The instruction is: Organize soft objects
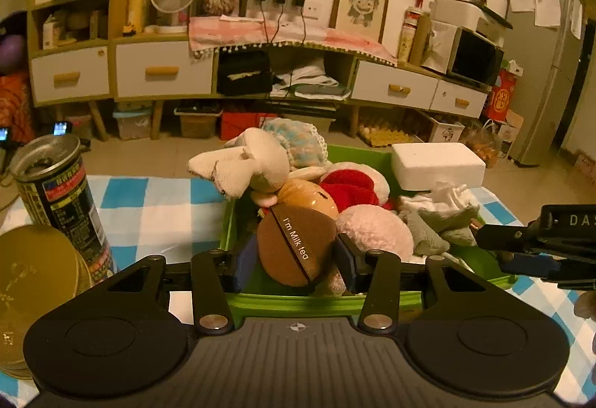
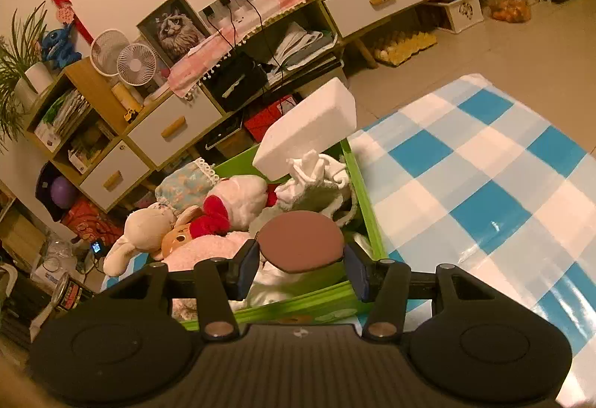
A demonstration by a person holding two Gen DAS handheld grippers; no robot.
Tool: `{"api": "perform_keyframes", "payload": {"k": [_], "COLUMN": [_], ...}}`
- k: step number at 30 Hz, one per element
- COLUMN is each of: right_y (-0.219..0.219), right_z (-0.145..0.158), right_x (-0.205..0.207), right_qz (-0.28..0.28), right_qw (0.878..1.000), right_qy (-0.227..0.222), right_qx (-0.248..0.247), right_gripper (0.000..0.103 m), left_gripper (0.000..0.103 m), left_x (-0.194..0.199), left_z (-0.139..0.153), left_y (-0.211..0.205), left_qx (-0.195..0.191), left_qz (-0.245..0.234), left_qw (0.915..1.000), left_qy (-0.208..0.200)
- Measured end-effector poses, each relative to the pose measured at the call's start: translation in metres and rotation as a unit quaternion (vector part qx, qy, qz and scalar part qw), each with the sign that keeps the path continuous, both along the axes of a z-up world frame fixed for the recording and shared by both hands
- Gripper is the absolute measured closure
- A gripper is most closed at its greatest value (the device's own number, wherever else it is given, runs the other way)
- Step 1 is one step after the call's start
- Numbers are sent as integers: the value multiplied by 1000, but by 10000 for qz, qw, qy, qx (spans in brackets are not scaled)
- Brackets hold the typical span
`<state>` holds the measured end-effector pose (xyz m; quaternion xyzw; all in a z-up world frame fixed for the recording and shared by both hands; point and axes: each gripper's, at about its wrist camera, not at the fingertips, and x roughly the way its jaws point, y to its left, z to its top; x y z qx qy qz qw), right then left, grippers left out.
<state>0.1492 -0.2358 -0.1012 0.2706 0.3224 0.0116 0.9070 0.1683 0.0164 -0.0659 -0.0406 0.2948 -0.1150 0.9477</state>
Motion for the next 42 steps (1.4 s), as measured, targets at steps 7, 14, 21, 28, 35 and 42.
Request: {"api": "perform_keyframes", "payload": {"k": [7, 14, 21, 28, 35, 42], "right_y": [0, -7, -23, -20, -13, 12], "right_z": [1, 10, 16, 19, 13, 14], "right_x": [0, -8, -23, -46, -75, -106], "right_qz": [38, -3, -146, 95, 289, 606], "right_qw": [10000, 10000, 9996, 9974, 9949, 9897], "right_qy": [10, -22, 54, 176, 474, 723], "right_qx": [77, 30, -250, -691, -842, -1074], "right_gripper": [64, 52, 52, 52, 52, 51], "left_gripper": [40, 26, 22, 19, 12, 7], "left_x": [-1, -6, -16, -36, -69, -95], "left_z": [3, 11, 16, 15, 18, 26], "left_y": [3, 6, 8, 16, 19, 10], "left_qx": [-76, -128, 47, 172, 519, 745], "left_qz": [34, 52, 29, 21, -32, 7], "left_qw": [10000, 9999, 10000, 9997, 9984, 9962], "left_qy": [28, 34, 14, 178, 227, 445]}}
